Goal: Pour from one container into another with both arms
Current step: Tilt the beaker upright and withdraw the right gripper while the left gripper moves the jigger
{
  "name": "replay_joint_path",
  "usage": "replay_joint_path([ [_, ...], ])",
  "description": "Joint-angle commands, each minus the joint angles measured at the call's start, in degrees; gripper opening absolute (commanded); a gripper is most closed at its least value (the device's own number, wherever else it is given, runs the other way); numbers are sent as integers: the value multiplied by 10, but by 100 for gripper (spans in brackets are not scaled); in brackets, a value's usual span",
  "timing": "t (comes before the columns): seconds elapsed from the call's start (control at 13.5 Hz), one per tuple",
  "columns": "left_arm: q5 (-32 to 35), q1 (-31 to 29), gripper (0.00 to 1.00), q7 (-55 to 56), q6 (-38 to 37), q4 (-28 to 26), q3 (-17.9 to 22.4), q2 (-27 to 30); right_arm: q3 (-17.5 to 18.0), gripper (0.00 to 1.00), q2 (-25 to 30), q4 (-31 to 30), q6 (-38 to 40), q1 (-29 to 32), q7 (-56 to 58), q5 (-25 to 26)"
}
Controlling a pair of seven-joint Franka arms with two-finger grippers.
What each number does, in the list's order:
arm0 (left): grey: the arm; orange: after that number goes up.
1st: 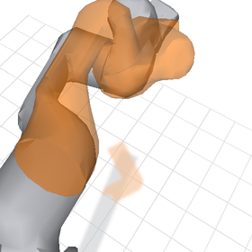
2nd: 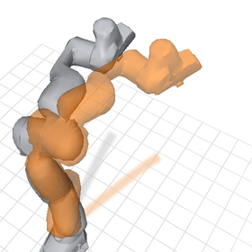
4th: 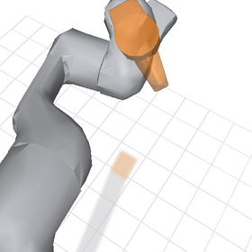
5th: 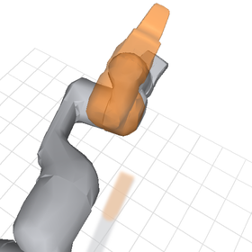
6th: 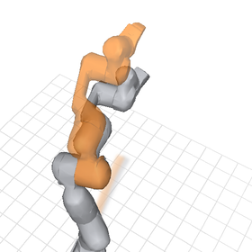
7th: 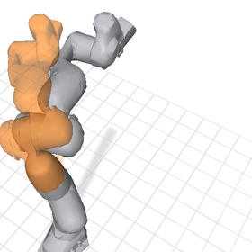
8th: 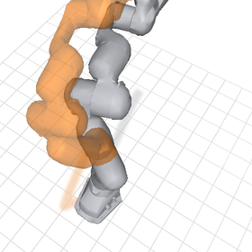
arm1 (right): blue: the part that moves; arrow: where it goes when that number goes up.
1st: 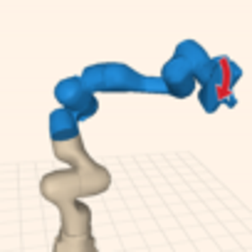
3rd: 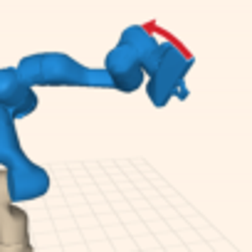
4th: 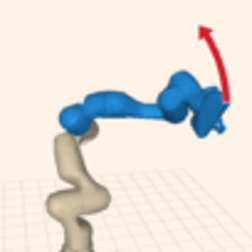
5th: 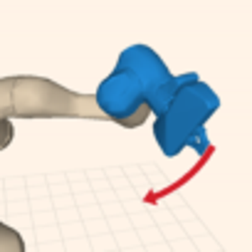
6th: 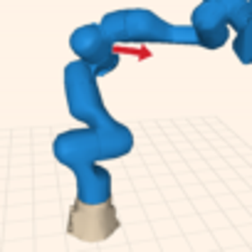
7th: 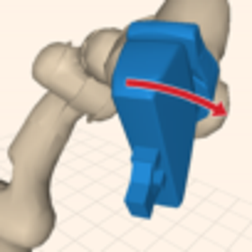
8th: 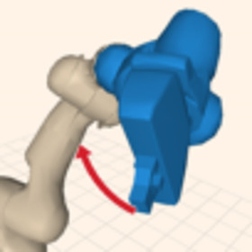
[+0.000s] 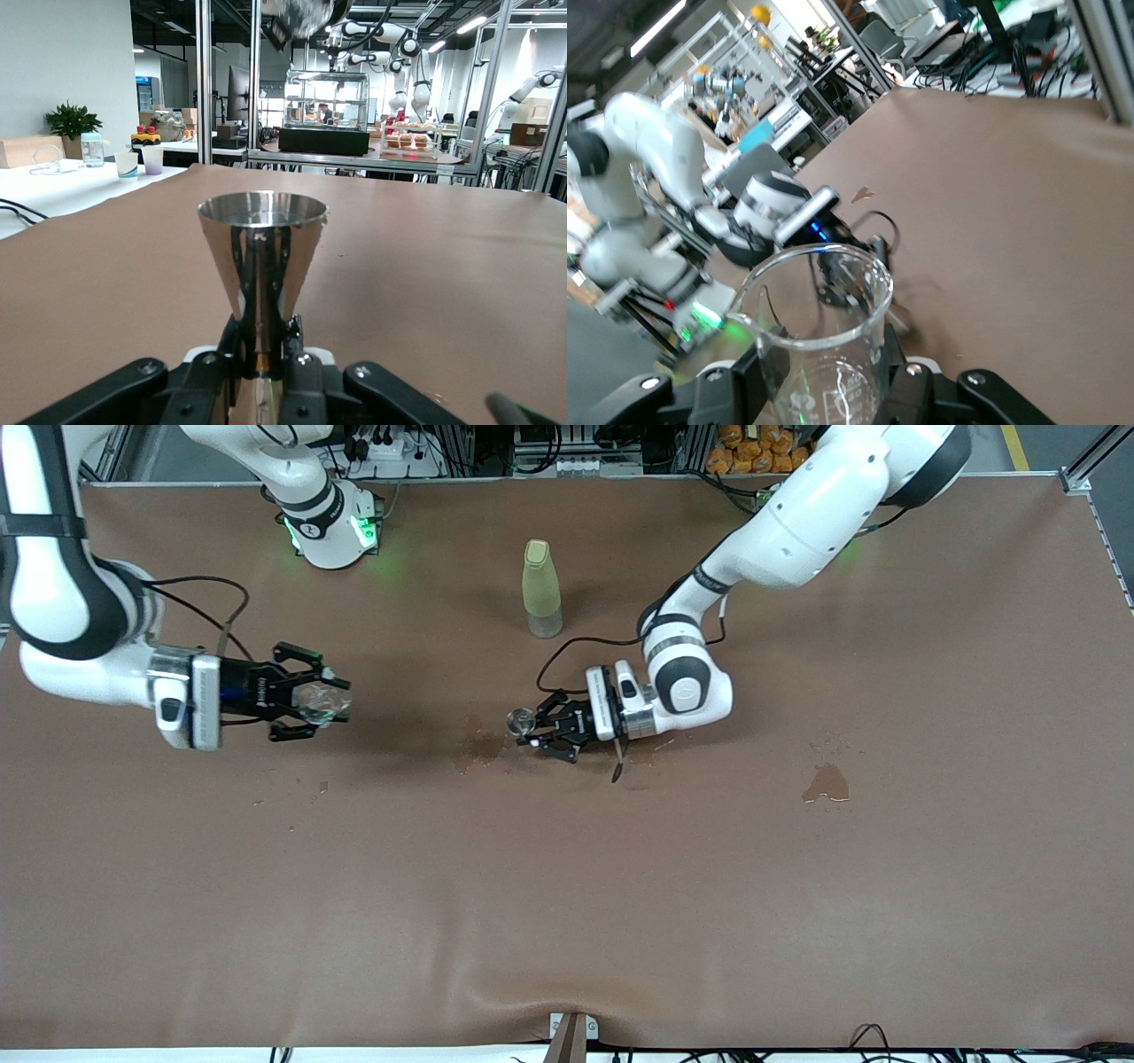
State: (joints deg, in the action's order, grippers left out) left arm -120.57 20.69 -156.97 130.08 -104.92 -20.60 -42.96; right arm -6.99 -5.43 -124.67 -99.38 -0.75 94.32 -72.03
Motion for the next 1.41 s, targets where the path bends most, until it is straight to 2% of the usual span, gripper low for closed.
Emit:
replay_joint_path([
  [0.0, 23, -61, 0, -60, -49, -125, -9, 90, 8, 0, -27, 15, 17, 52, 147, 20],
  [0.22, 98, -143, 0, -48, -111, -225, -9, 159, 8, 0, -75, 39, 38, 94, 296, 23],
  [0.52, 243, -283, 0, -40, -183, -289, -9, 191, 8, 0, -147, 98, 65, 138, 464, 27],
  [0.74, 384, -409, 0, -39, -223, -296, -8, 182, 8, 0, -201, 138, 88, 157, 554, 27],
  [1.04, 547, -553, 0, -40, -264, -275, -8, 154, 8, 0, -226, 141, 89, 163, 590, 36],
  [1.19, 608, -603, 0, -40, -285, -250, -6, 134, 8, 0, -237, 141, 82, 163, 591, 54],
  [1.33, 645, -630, 0, -39, -299, -226, 3, 114, 8, 0, -247, 140, 49, 164, 590, 73],
])
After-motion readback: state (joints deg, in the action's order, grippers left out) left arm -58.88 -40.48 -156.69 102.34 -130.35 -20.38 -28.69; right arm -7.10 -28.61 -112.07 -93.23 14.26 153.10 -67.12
